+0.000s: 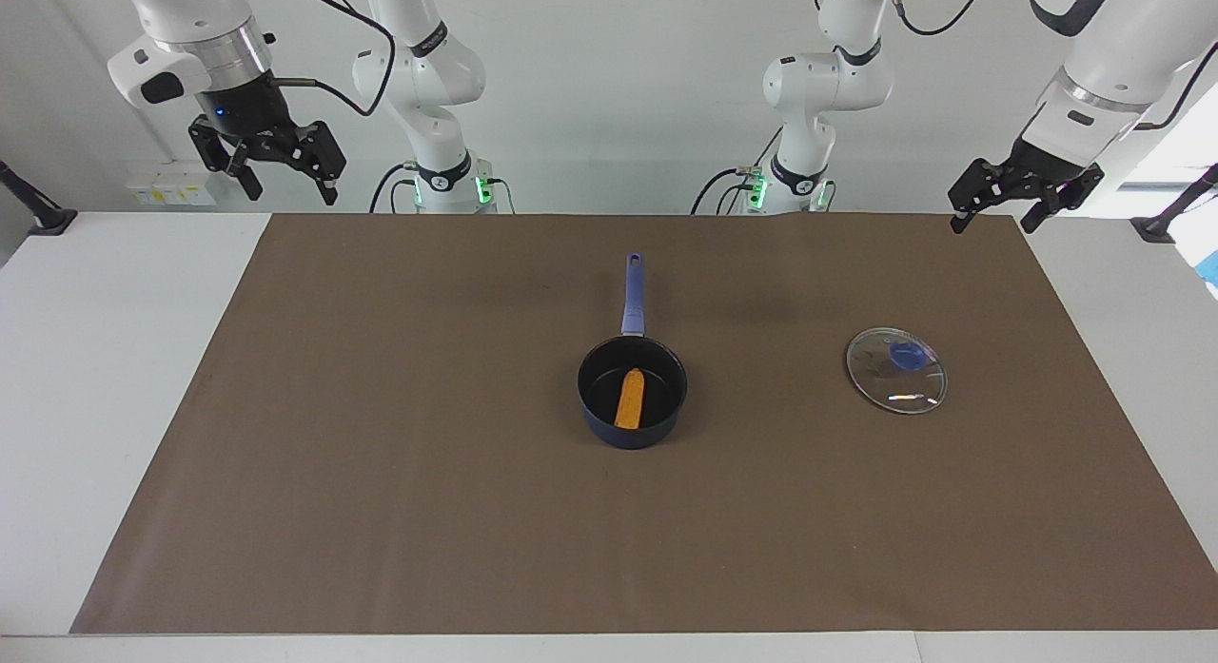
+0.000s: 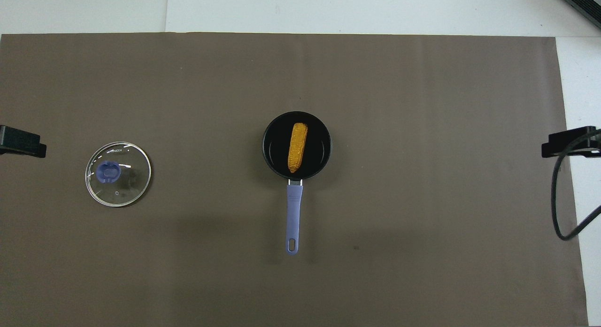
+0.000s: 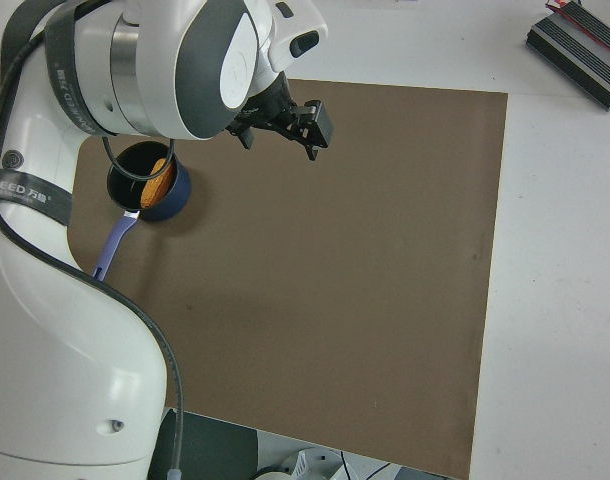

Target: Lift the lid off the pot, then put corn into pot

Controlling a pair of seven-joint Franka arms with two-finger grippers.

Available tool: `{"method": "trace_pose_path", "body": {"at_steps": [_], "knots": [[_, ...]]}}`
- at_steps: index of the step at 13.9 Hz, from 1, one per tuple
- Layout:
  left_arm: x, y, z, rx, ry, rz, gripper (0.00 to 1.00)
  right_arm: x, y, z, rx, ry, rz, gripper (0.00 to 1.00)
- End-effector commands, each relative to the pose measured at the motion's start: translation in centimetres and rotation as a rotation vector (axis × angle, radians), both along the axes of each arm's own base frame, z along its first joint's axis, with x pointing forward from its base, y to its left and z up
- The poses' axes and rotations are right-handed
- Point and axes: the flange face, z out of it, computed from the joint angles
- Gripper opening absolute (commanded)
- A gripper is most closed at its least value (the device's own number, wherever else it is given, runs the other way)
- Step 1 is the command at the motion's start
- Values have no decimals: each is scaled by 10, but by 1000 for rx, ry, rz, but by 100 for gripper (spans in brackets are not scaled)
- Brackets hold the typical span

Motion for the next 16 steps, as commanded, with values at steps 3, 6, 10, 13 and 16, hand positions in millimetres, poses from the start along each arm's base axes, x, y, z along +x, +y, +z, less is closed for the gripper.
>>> {"method": "trace_pose_path", "body": {"at_steps": [3, 6, 10, 13, 16], "knots": [[-5, 2, 5, 6, 7, 1, 100, -9, 2, -2, 24, -2, -19, 100], [-5, 2, 5, 6, 7, 1, 100, -9, -1, 0, 24, -4, -28, 100], [-5, 1, 5, 6, 7, -1, 100, -6, -1, 1, 24, -10, -28, 100], [-5, 2, 5, 6, 7, -1, 100, -7, -1, 0, 24, -1, -25, 100], [-5, 2, 5, 6, 7, -1, 100, -8, 0, 1, 21, 0, -18, 100]]}}
